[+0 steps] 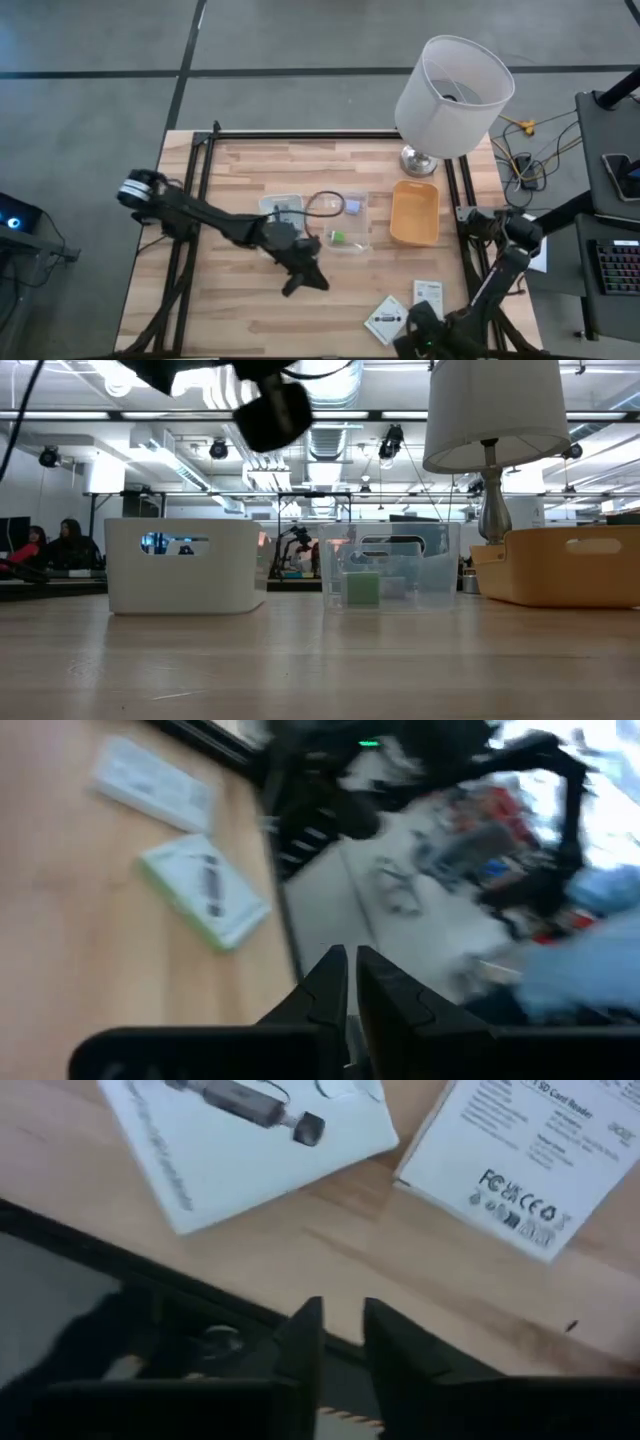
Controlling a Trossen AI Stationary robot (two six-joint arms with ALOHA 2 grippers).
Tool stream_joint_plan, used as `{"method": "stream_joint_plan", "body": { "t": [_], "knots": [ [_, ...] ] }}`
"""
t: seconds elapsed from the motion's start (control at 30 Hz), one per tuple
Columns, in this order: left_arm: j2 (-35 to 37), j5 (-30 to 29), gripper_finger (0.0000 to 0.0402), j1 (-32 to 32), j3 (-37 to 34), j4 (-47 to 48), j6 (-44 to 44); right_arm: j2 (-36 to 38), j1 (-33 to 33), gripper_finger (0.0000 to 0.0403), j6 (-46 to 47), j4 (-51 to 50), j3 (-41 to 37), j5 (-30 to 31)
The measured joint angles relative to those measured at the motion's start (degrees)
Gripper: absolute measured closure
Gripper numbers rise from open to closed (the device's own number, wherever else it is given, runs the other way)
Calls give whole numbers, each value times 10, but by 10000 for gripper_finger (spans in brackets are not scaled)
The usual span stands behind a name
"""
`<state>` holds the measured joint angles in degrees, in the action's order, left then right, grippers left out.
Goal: Pick and place items into bin
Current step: Put the left card reader box into the yellow bin
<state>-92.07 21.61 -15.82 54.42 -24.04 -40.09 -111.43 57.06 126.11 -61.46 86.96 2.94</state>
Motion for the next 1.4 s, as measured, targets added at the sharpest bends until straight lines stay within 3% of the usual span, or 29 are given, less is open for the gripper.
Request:
{"method": "stream_joint_plan", "body": {
  "t": [0.1, 0.33, 0.5, 0.7, 0.93, 1.4],
  "knots": [
    [-61, 22, 394, 8, 32, -29, -15, -23, 6, 388, -6, 6, -8, -32],
    [-184, 4, 401, 15, 130, -25, -24, -44, 25, 392, 13, 116, -34, -41],
    [-232, -22, 401, 15, 186, 22, -10, -44, 34, 392, 45, 116, -58, -29],
    [-240, -66, 401, 15, 212, 133, 48, -44, 32, 392, 34, 124, -78, -2],
    [-239, -71, 401, 11, 218, 140, 72, -43, 10, 390, 10, 183, -101, 43],
    [-241, -119, 402, 4, 214, 182, 124, -41, -51, 347, -41, 182, -113, 138]
  ]
}}
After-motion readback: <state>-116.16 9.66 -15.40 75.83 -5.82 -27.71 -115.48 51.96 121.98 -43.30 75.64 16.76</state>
